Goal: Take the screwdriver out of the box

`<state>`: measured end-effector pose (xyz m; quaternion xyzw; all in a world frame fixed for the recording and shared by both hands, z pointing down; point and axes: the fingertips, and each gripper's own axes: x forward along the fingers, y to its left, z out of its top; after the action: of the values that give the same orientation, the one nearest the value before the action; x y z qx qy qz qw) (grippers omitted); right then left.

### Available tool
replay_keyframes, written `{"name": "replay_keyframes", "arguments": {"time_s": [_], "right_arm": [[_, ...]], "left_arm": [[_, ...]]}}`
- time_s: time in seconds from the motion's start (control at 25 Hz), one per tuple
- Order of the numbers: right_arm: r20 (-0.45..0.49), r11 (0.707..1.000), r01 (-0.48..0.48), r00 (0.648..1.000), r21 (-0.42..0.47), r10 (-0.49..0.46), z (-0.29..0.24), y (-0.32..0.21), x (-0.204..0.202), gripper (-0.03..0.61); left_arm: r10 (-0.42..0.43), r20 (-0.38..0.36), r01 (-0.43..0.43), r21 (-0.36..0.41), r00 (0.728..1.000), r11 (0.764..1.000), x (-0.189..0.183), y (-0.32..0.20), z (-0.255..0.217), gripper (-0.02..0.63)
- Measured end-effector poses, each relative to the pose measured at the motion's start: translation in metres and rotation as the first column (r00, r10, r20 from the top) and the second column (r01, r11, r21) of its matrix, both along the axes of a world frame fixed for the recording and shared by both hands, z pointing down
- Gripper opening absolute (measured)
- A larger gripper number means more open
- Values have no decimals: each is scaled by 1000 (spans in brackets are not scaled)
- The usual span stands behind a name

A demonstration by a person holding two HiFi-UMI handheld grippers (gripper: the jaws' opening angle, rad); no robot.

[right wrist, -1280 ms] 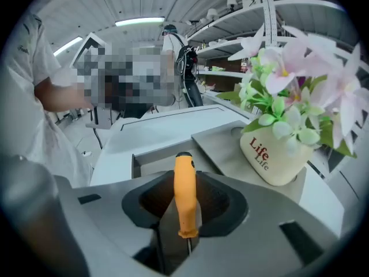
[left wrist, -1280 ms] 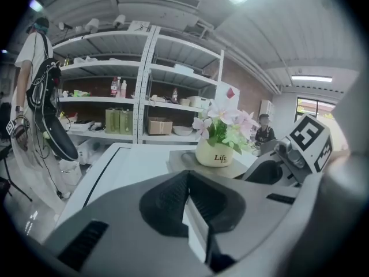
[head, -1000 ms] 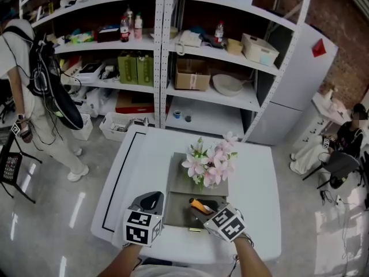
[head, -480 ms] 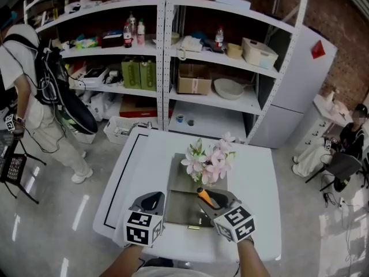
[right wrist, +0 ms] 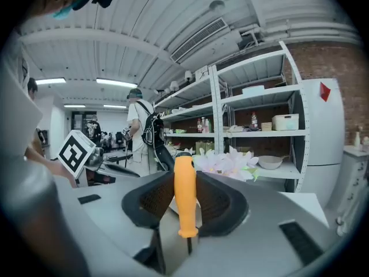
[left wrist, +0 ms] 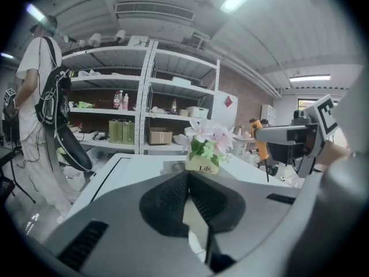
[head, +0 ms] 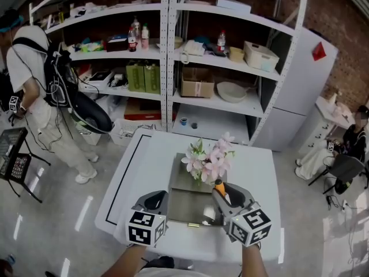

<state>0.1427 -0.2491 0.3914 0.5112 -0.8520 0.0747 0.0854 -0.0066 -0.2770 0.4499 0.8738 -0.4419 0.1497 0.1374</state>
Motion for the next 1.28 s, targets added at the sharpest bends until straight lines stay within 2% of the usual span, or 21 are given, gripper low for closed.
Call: {"name": "replay_keyframes", "arguments": {"time_s": [0.28, 0.48, 1.28], "right_arm": [[119, 989, -114, 988, 96, 103, -36, 16, 28, 123], [140, 976, -184, 976, 120, 167, -42, 25, 42, 123], [107, 975, -190, 978, 113, 179, -37, 35, 39, 123]], "left_arm": [[-13, -15, 13, 28, 1000, 1000, -1, 12, -14, 6], [-20, -27, 21, 46, 999, 999, -3, 18, -21, 6], [-14, -23, 15, 47, 1000, 999, -3, 24, -23, 6]]}}
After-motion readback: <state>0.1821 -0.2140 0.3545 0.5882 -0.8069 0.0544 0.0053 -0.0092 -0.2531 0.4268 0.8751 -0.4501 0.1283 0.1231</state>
